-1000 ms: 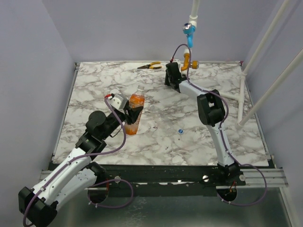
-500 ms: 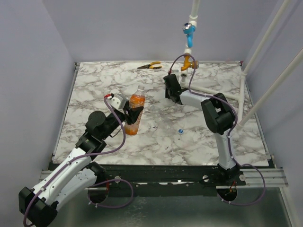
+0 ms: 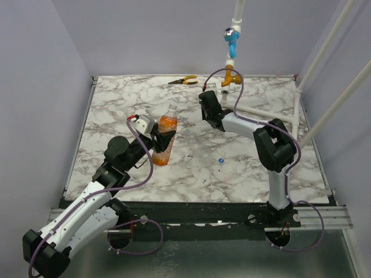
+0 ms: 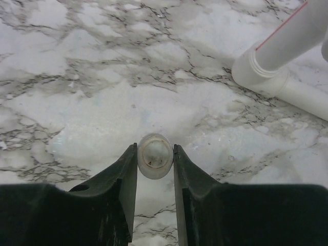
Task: Screw on the bottle caps
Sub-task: Pick up the bottle cap from the center of the board, then place the bottle cap at the center of the board.
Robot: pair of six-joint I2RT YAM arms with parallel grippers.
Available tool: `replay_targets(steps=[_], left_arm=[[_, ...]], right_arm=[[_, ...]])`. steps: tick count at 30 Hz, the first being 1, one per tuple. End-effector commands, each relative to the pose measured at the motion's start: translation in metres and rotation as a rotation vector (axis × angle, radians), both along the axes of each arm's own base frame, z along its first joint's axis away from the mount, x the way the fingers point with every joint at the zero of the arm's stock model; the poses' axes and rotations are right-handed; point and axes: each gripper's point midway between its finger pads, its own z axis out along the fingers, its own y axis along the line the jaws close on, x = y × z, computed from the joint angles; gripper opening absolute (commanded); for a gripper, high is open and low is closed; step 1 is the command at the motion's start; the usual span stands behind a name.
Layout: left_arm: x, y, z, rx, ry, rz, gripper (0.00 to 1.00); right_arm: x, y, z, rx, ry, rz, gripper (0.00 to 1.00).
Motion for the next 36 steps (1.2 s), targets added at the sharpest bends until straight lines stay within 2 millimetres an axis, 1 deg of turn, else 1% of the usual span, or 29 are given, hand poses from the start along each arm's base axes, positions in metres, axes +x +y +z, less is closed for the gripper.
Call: replay_targets(steps=[1, 3, 8, 9, 11, 14, 15, 16, 19, 20, 22, 23, 25, 28, 30, 32, 33, 36], left_arm=[[-0.004, -0.001, 0.008, -0.030, -0.021, -0.018, 0.06], [-0.005, -0.001, 0.010, -0.033, -0.022, -0.022, 0.06], [-0.005, -0.003, 0.011, -0.034, -0.019, -0.031, 0.06], [-0.005, -0.003, 0.011, -0.035, -0.017, -0.033, 0.06], [-0.005, -0.004, 0.010, -0.035, -0.011, -0.039, 0.06], [-0.006, -0.007, 0.010, -0.034, -0.006, -0.054, 0.06], [-0.006, -0.008, 0.010, -0.035, -0.004, -0.058, 0.06], [-0.006, -0.009, 0.009, -0.033, -0.002, -0.060, 0.06], [-0.006, -0.011, 0.010, -0.034, 0.001, -0.071, 0.06], [-0.006, -0.011, 0.008, -0.031, 0.005, -0.072, 0.06], [-0.005, -0.013, 0.007, -0.027, 0.009, -0.078, 0.05], [-0.005, -0.013, 0.007, -0.026, 0.009, -0.079, 0.05], [-0.005, -0.014, 0.007, -0.024, 0.009, -0.083, 0.05], [-0.006, -0.012, 0.007, -0.023, 0.008, -0.079, 0.05], [-0.006, -0.012, 0.007, -0.024, 0.007, -0.078, 0.05], [-0.006, -0.012, 0.007, -0.023, 0.008, -0.078, 0.05], [-0.006, -0.012, 0.007, -0.023, 0.008, -0.079, 0.05], [-0.006, -0.012, 0.007, -0.020, 0.008, -0.079, 0.05]], right_arm=[[-0.004, 0.012, 0.033, -0.016, -0.048, 0.018, 0.31], [-0.011, 0.007, 0.036, -0.004, -0.041, 0.002, 0.31], [-0.040, -0.012, 0.054, 0.039, -0.030, -0.056, 0.30], [-0.046, -0.015, 0.061, 0.055, -0.038, -0.066, 0.30], [-0.060, -0.022, 0.065, 0.079, -0.028, -0.084, 0.30], [-0.083, -0.033, 0.062, 0.120, 0.021, -0.117, 0.30], [-0.094, -0.039, 0.056, 0.123, 0.052, -0.138, 0.30], [-0.103, -0.042, 0.055, 0.146, 0.068, -0.149, 0.30], [-0.135, -0.053, 0.039, 0.189, 0.130, -0.163, 0.30], [-0.143, -0.056, 0.037, 0.198, 0.141, -0.159, 0.30], [-0.160, -0.063, 0.025, 0.192, 0.179, -0.144, 0.30], [-0.168, -0.064, 0.023, 0.193, 0.199, -0.131, 0.30], [-0.183, -0.072, 0.012, 0.197, 0.241, -0.163, 0.30], [-0.211, -0.089, -0.011, 0.193, 0.315, -0.224, 0.31], [-0.229, -0.094, -0.027, 0.207, 0.365, -0.244, 0.31], [-0.245, -0.098, -0.037, 0.230, 0.404, -0.261, 0.31], [-0.252, -0.099, -0.041, 0.241, 0.422, -0.264, 0.32], [-0.261, -0.094, -0.035, 0.303, 0.436, -0.251, 0.33]])
